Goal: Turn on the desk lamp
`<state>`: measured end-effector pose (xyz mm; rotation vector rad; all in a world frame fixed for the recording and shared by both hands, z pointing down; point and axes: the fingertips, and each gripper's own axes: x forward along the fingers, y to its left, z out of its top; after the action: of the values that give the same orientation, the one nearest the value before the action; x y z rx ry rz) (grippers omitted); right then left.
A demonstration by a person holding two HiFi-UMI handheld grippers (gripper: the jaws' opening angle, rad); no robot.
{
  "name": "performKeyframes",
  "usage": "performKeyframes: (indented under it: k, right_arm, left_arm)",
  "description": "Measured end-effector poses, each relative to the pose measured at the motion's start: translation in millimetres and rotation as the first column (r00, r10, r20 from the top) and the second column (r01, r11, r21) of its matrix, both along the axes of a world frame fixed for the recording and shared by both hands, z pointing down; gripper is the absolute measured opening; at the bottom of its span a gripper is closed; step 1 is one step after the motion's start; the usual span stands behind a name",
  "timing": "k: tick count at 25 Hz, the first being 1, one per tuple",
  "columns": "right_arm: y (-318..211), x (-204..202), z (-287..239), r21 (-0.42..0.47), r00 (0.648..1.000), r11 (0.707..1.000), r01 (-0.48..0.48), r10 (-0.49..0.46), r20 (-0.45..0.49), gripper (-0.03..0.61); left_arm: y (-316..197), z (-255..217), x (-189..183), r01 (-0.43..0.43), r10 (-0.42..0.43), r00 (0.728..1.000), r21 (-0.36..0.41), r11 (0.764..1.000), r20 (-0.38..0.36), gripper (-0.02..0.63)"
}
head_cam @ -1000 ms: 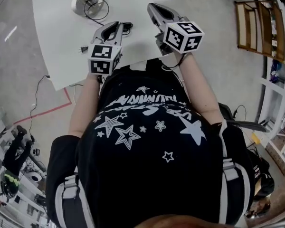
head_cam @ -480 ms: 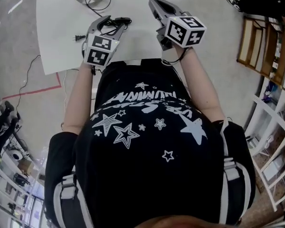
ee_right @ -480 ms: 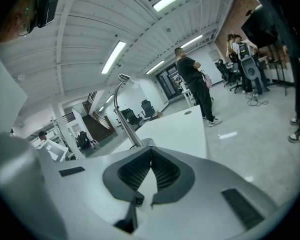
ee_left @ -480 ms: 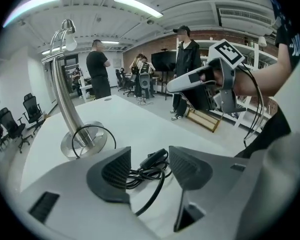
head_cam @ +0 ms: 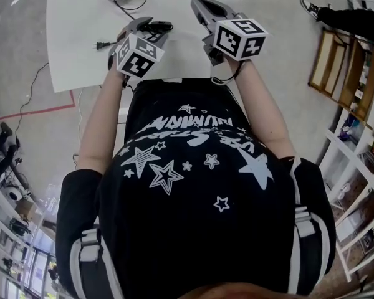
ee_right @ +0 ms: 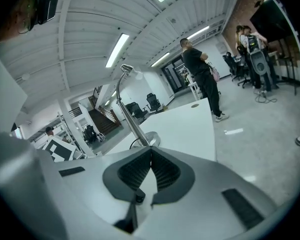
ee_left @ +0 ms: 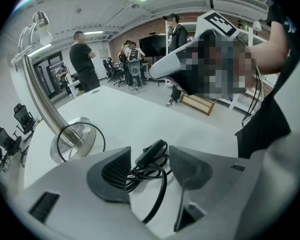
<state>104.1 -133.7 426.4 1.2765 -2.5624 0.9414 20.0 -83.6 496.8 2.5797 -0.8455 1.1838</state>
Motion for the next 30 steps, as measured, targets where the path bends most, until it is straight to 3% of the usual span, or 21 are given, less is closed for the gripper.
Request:
performKeyframes:
  k: [9,25,30]
  right_arm:
    - [1.9,-1.7,10.2,-0.031,1.000,0.999,0.026,-0.026,-0.003,0.005]
    - [2.7,-11.2,18.1,-0.063,0.998,0.996,0.066,-0.067,-0.014,0.005]
    - [6.8,-22.1,20.4,-0.066,0.987,0.988,0.142,-0.146,-0.064,0.005]
  left_arm:
    - [2.9,19.0,2.5,-0.023,0.025,0.997,-0.027,0.999,0.070,0.238]
    - [0.6,18.9,4.2,-0.057,0.060,0.997,-0.071,0.996,0.037,0.236]
    - [-0.2,14.5,5.3,-0.073,0.075,0.997,-0.082,0.994,0.028,0.233]
